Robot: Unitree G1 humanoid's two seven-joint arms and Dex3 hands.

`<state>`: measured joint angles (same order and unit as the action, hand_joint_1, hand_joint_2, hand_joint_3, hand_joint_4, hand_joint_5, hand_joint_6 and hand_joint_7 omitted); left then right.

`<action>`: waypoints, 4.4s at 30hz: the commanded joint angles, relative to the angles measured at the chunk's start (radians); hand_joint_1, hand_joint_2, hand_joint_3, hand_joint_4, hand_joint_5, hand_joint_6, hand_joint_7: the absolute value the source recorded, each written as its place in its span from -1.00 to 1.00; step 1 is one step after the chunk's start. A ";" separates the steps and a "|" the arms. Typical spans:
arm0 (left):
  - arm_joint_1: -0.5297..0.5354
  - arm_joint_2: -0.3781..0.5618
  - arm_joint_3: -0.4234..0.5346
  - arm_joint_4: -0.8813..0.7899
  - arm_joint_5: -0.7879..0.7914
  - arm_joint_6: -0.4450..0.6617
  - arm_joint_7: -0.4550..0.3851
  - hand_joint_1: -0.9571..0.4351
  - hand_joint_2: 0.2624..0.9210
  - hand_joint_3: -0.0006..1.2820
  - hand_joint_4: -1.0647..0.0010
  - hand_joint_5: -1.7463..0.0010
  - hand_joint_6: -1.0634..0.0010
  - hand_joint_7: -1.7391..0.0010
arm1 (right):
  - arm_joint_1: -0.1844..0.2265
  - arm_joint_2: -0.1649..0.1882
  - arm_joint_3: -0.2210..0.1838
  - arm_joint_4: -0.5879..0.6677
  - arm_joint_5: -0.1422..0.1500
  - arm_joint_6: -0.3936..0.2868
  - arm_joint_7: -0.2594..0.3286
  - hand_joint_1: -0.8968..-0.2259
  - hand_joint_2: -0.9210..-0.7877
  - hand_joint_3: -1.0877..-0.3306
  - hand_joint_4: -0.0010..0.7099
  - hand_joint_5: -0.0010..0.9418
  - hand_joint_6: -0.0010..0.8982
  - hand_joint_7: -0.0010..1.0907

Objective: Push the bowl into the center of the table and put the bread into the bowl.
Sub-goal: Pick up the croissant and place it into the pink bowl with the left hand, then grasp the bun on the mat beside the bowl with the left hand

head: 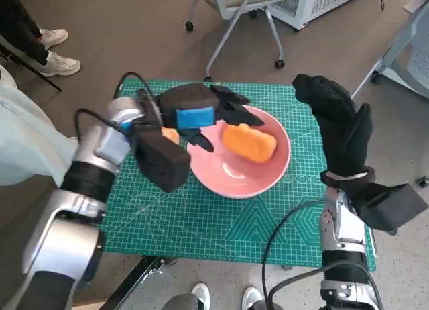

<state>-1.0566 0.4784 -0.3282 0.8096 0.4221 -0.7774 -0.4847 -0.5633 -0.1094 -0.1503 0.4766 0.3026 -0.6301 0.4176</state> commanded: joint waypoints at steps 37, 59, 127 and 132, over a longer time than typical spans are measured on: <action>0.130 0.202 0.109 0.040 -0.019 0.095 0.038 0.18 0.60 -1.00 0.56 1.00 0.30 1.00 | 0.021 0.001 0.005 0.030 0.003 0.016 0.020 -0.29 -1.00 -0.10 -0.42 -1.00 -0.73 -0.03; 0.081 0.136 0.007 0.222 0.100 0.150 0.140 0.16 0.54 -1.00 0.62 1.00 0.38 1.00 | 0.032 -0.015 -0.005 0.007 0.015 0.043 0.038 -0.29 -1.00 -0.09 -0.42 -1.00 -0.72 -0.03; -0.031 0.101 -0.145 0.421 0.250 0.234 0.392 0.38 1.00 -0.89 -0.30 -0.34 -0.16 -0.34 | 0.022 -0.014 -0.001 0.025 -0.004 0.027 0.037 -0.28 -1.00 -0.09 -0.41 -1.00 -0.71 -0.05; -0.035 0.114 -0.101 0.353 0.209 0.219 0.373 0.38 1.00 -0.89 -0.28 -0.34 -0.19 -0.34 | 0.018 -0.013 -0.001 0.029 -0.001 0.028 0.039 -0.28 -1.00 -0.09 -0.41 -1.00 -0.71 -0.05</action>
<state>-1.0540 0.5749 -0.4609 1.2193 0.6665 -0.5394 -0.0978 -0.5556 -0.1192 -0.1523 0.4887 0.3085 -0.6122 0.4502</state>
